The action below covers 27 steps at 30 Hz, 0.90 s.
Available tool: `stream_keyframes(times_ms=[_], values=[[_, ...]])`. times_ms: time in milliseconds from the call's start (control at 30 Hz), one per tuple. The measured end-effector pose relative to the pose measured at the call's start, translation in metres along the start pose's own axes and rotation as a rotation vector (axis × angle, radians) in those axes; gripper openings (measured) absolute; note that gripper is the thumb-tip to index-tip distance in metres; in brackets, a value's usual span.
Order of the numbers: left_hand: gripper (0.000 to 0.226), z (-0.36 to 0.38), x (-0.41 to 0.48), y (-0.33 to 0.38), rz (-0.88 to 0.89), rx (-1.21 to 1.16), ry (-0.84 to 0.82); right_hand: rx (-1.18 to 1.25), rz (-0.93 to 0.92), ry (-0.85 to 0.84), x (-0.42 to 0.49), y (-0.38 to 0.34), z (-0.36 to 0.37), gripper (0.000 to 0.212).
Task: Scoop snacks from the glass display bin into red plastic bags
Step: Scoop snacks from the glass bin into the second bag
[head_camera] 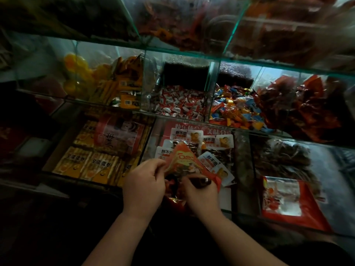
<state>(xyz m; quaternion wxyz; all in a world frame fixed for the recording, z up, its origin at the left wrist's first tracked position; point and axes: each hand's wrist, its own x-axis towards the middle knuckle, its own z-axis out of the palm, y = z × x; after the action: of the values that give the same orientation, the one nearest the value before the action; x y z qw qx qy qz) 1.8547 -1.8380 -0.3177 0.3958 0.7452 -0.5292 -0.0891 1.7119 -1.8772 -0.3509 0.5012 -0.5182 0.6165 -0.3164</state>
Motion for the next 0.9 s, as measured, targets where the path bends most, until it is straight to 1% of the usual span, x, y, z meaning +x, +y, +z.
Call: stream_keyframes(times_ms=[67, 100, 200, 233, 267, 367, 433, 500, 567, 633, 733, 800, 900], values=[[0.014, -0.001, 0.001, 0.000, -0.013, 0.000, -0.002, 0.125, 0.039, 0.044, 0.001, -0.006, -0.004, 0.033], [0.014, -0.002, 0.002, 0.000, -0.023, 0.000, 0.001, 0.190, 0.069, 0.066, 0.000, -0.007, -0.007, 0.031], [0.010, -0.002, 0.006, 0.000, -0.024, 0.021, 0.002, 0.327, 0.162, 0.116, -0.005, -0.009, -0.019, 0.007], [0.009, -0.001, 0.007, 0.001, -0.014, 0.035, 0.001, 0.371, 0.178, 0.109, -0.007, -0.012, -0.025, 0.004], [0.008, -0.001, 0.007, 0.004, -0.001, 0.053, 0.002, 0.419, 0.188, 0.098, -0.008, -0.014, -0.032, 0.009], [0.009, -0.002, 0.006, 0.013, 0.079, 0.140, 0.049, 0.519, 0.194, 0.116, -0.010, -0.023, -0.055, 0.014], [0.011, -0.001, 0.005, 0.019, 0.163, 0.146, 0.101, 0.552, 0.205, 0.131, -0.011, -0.025, -0.068, 0.014], [0.014, 0.001, 0.003, 0.025, 0.278, 0.076, 0.101, 0.584, 0.218, 0.148, -0.011, -0.027, -0.080, 0.014], [0.018, 0.002, 0.001, 0.030, 0.329, -0.015, 0.058, 0.627, 0.217, 0.157, -0.013, -0.029, -0.091, 0.014], [0.019, 0.000, 0.003, 0.031, 0.269, -0.059, 0.010, 0.667, 0.205, 0.172, -0.016, -0.030, -0.103, 0.013], [0.020, -0.003, 0.009, 0.027, 0.085, -0.056, -0.057, 0.699, 0.162, 0.197, -0.023, -0.033, -0.117, 0.015], [0.028, 0.001, 0.011, 0.023, 0.009, 0.012, -0.118, 0.712, 0.128, 0.208, -0.028, -0.036, -0.126, 0.015], [0.047, 0.011, 0.013, 0.023, -0.011, 0.111, -0.234, 0.712, 0.081, 0.204, -0.033, -0.041, -0.135, 0.016]])
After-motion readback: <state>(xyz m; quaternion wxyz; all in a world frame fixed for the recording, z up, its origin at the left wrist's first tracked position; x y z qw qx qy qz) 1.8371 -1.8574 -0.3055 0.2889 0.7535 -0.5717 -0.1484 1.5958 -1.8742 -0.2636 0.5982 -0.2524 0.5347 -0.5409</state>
